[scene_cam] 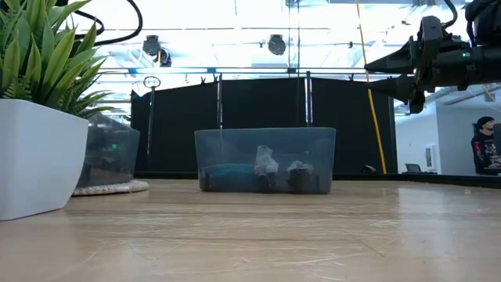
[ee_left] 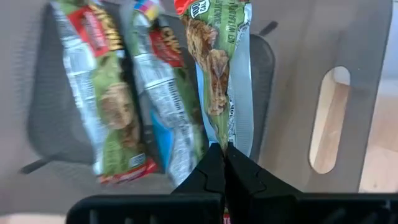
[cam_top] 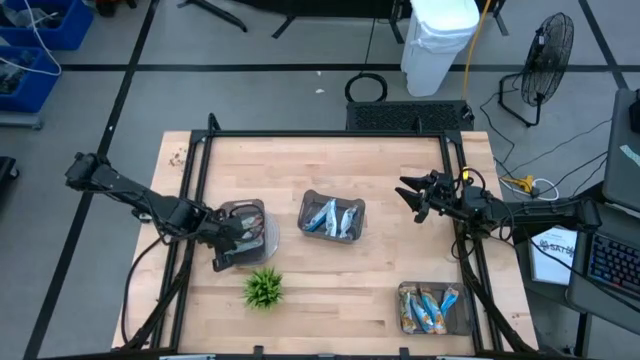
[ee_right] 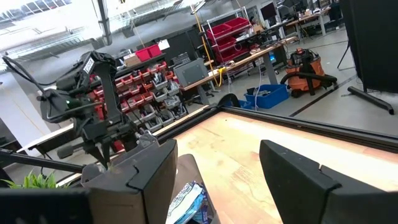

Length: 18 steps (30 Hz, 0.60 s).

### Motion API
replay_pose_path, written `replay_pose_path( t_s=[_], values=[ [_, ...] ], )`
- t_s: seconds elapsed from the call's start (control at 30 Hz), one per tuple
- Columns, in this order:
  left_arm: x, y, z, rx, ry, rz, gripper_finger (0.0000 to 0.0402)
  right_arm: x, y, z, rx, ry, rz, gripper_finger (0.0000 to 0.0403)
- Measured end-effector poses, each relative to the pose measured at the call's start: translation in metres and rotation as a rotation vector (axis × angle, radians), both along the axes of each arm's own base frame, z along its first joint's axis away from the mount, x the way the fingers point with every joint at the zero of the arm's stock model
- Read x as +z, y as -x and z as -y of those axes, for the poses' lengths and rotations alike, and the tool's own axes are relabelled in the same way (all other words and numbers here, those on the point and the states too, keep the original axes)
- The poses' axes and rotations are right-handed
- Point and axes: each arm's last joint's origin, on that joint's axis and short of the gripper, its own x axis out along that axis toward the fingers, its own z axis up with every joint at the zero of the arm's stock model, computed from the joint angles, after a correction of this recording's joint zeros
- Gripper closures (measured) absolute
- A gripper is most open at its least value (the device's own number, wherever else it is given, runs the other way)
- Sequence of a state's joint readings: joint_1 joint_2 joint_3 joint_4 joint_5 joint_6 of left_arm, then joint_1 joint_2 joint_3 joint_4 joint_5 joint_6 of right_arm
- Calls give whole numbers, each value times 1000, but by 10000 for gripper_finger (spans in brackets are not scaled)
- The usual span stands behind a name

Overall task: Pick and place Granola Bars by type
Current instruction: Put the red granola bar into the middle left black bin

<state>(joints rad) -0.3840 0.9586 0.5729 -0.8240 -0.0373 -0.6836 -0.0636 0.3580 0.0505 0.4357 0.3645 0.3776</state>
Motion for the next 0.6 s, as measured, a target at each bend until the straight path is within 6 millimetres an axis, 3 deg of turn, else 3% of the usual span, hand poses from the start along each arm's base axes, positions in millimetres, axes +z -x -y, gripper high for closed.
replay_pose_path(
  t_s=[0.4, 0.6],
  values=[
    [-20, 2, 1, -22, 38, -1, 401, 0, 0, 0, 0, 0, 0, 181],
    [-21, 2, -2, -25, 36, -6, 386, 0, 0, 0, 0, 0, 0, 181]
  ],
)
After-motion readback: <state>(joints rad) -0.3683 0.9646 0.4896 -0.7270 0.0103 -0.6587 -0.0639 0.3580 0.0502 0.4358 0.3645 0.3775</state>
